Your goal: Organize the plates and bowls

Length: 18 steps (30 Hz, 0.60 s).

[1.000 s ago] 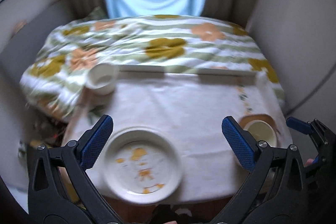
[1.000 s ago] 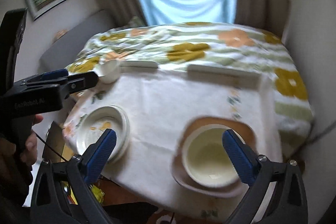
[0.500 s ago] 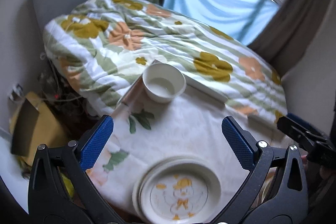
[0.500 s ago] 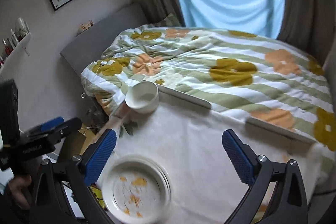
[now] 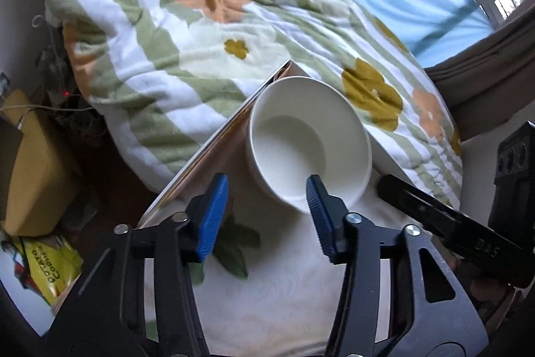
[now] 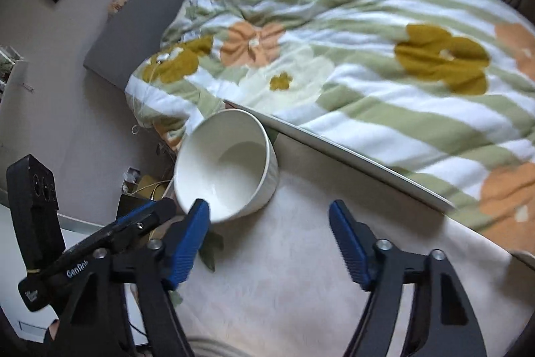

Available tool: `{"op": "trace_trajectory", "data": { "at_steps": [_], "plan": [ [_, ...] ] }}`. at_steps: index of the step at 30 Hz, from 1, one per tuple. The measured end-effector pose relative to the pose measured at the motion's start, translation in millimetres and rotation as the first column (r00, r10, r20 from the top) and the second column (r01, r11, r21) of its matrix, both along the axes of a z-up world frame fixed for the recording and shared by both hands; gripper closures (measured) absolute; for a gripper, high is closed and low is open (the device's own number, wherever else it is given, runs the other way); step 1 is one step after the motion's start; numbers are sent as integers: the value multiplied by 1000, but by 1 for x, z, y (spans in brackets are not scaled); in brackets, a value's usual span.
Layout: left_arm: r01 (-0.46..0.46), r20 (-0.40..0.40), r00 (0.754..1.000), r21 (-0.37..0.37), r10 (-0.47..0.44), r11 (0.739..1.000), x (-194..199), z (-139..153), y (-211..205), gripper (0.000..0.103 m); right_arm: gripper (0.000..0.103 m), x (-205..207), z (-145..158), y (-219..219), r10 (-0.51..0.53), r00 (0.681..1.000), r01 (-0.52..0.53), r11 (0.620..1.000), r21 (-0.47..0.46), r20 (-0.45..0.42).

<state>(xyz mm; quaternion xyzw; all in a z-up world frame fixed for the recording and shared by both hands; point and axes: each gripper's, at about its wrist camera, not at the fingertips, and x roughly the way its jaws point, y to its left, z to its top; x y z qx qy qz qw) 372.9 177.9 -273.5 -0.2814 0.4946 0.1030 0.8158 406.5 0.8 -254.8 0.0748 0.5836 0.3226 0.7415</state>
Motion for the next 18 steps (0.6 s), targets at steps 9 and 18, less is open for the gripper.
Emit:
{"op": "trace_trajectory", "data": {
  "at_steps": [9,18],
  "plan": [
    [15,-17,1000,29,-14,999,24,-22,3,78,72,23,-32,29,22,999,-22,1000,-4,-34],
    [34,-12,999,71,-34,997,27,-17,0,79,84,22,-34,34,28,999,-28,1000,-1,-16]
  ]
}}
